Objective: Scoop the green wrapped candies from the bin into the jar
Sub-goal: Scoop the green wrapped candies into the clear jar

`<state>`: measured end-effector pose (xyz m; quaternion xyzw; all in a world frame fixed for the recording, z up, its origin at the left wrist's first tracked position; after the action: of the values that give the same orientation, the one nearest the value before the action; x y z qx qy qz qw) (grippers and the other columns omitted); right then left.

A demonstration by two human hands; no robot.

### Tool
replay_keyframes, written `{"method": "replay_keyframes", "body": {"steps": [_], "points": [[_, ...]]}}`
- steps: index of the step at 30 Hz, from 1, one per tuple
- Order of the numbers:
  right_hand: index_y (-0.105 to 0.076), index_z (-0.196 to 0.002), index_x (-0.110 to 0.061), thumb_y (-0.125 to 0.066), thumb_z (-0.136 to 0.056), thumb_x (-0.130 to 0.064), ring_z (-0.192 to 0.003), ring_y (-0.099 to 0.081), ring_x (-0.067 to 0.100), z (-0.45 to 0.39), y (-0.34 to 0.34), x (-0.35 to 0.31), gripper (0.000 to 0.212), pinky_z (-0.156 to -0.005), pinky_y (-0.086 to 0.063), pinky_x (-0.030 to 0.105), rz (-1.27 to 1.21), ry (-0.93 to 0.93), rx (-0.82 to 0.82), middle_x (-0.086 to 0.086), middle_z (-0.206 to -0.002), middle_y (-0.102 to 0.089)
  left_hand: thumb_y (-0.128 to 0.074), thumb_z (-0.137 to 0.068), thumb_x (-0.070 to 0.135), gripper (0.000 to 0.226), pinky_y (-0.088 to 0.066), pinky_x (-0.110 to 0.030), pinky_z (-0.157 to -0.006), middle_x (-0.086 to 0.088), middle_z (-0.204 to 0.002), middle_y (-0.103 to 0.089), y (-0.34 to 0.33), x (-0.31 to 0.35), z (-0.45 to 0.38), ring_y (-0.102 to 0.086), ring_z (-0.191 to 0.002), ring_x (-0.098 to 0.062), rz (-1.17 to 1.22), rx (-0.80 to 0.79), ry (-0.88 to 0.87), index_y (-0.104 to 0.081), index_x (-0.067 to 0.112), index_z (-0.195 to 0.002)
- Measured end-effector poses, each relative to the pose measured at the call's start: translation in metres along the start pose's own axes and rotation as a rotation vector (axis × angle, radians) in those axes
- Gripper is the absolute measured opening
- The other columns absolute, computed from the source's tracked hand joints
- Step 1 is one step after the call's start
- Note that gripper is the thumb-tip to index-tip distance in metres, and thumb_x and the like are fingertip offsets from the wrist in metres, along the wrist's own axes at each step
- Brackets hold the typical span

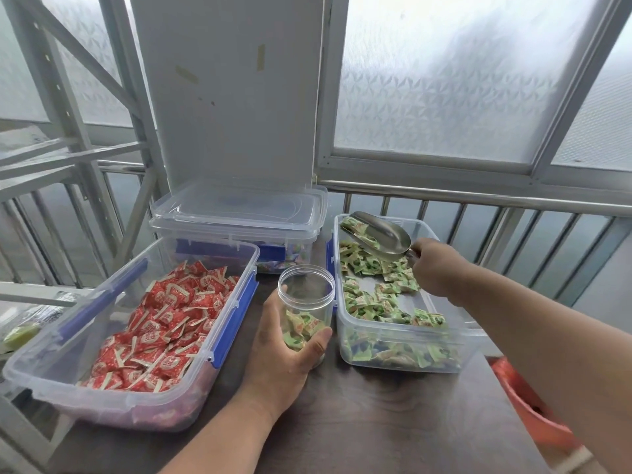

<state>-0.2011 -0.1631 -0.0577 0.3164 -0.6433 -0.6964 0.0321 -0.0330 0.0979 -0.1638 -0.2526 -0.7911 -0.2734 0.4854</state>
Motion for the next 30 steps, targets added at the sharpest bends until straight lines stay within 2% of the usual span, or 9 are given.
{"method": "replay_keyframes", "body": {"steps": [3,5,7,10,15,18,25,28,30], "points": [[-0.06,-0.101,-0.027,-0.047,-0.098,-0.009,-0.08,-0.061,0.025,0.009,0.019,-0.014,0.022,-0.072,-0.054,0.041,0.023,0.096,0.051,0.003,-0.087,-0.065,-0.091,-0.082,0.055,0.079,-0.051,-0.014,-0.098,0.024,-0.136,-0.07,-0.001,0.0,-0.001,-0.068,-0.125,0.002,0.014,-0.003,0.003,-0.049,0.05,-0.149],[-0.059,-0.096,-0.031,-0.048,-0.099,-0.01,-0.08,-0.06,0.023,0.015,0.031,-0.026,0.024,-0.085,-0.051,0.048,0.073,0.172,0.082,-0.001,-0.084,-0.064,-0.091,-0.082,0.055,0.078,-0.05,-0.007,-0.095,0.024,-0.135,-0.07,0.0,0.0,-0.001,-0.068,-0.124,0.002,0.017,-0.001,0.008,-0.05,0.05,-0.149],[-0.057,-0.092,-0.032,-0.048,-0.1,-0.011,-0.077,-0.055,0.016,0.022,0.041,-0.04,0.024,-0.085,-0.042,0.044,0.124,0.261,0.144,-0.007,-0.081,-0.063,-0.091,-0.082,0.057,0.078,-0.049,-0.005,-0.093,0.025,-0.134,-0.07,0.0,0.0,-0.001,-0.068,-0.123,0.003,0.018,0.005,0.012,-0.05,0.051,-0.148],[-0.056,-0.089,-0.032,-0.049,-0.099,-0.009,-0.079,-0.05,0.011,0.04,0.051,-0.065,0.026,-0.084,-0.028,0.04,0.205,0.438,0.235,-0.012,-0.084,-0.058,-0.09,-0.082,0.06,0.076,-0.053,-0.012,-0.093,0.025,-0.133,-0.07,0.002,0.001,0.0,-0.068,-0.122,0.003,0.017,0.007,0.011,-0.05,0.052,-0.147],[-0.065,-0.11,-0.035,-0.062,-0.096,-0.015,-0.101,-0.057,0.017,0.076,0.06,-0.102,0.025,-0.094,-0.027,0.041,0.328,0.716,0.418,-0.013,-0.102,-0.063,-0.092,-0.085,0.052,0.076,-0.051,-0.008,-0.092,0.024,-0.133,-0.069,0.002,0.003,0.0,-0.069,-0.122,0.001,0.017,0.004,0.003,-0.05,0.048,-0.148],[-0.068,-0.113,-0.03,-0.07,-0.091,-0.011,-0.103,-0.062,0.022,0.093,0.064,-0.117,0.029,-0.094,-0.025,0.038,0.358,0.806,0.507,-0.008,-0.105,-0.067,-0.092,-0.086,0.045,0.077,-0.052,-0.009,-0.093,0.022,-0.133,-0.069,0.001,0.003,0.0,-0.069,-0.121,-0.001,0.024,-0.003,-0.002,-0.049,0.046,-0.15],[-0.071,-0.113,-0.025,-0.077,-0.079,0.002,-0.1,-0.06,0.023,0.121,0.077,-0.136,0.043,-0.095,-0.029,0.041,0.458,0.919,0.671,-0.005,-0.108,-0.067,-0.091,-0.084,0.05,0.077,-0.054,-0.012,-0.089,0.017,-0.124,-0.069,0.001,-0.002,0.0,-0.071,-0.112,-0.007,-0.003,0.007,0.003,-0.049,0.045,-0.149],[-0.071,-0.11,-0.025,-0.073,-0.085,-0.004,-0.097,-0.061,0.025,0.117,0.085,-0.13,0.033,-0.092,-0.029,0.04,0.428,0.844,0.688,-0.004,-0.105,-0.068,-0.091,-0.083,0.053,0.08,-0.057,-0.021,-0.097,0.018,-0.131,-0.067,0.001,-0.004,-0.001,-0.07,-0.119,-0.005,0.0,0.005,0.003,-0.048,0.045,-0.15],[-0.069,-0.103,-0.026,-0.067,-0.09,-0.01,-0.092,-0.061,0.025,0.102,0.083,-0.116,0.021,-0.087,-0.032,0.039,0.418,0.71,0.612,-0.005,-0.098,-0.067,-0.091,-0.083,0.054,0.081,-0.06,-0.031,-0.102,0.017,-0.134,-0.068,0.0,-0.006,-0.001,-0.07,-0.122,-0.006,0.01,-0.006,0.012,-0.048,0.045,-0.15]]}}
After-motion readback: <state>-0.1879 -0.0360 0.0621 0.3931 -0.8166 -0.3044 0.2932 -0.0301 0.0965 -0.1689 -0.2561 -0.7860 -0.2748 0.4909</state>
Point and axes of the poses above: each hand's wrist, its own z-axis away from the middle knuckle, its own y-axis out of the back of the hand, x = y × z, the point moved 10 cm from there along -z, towards the middle knuckle
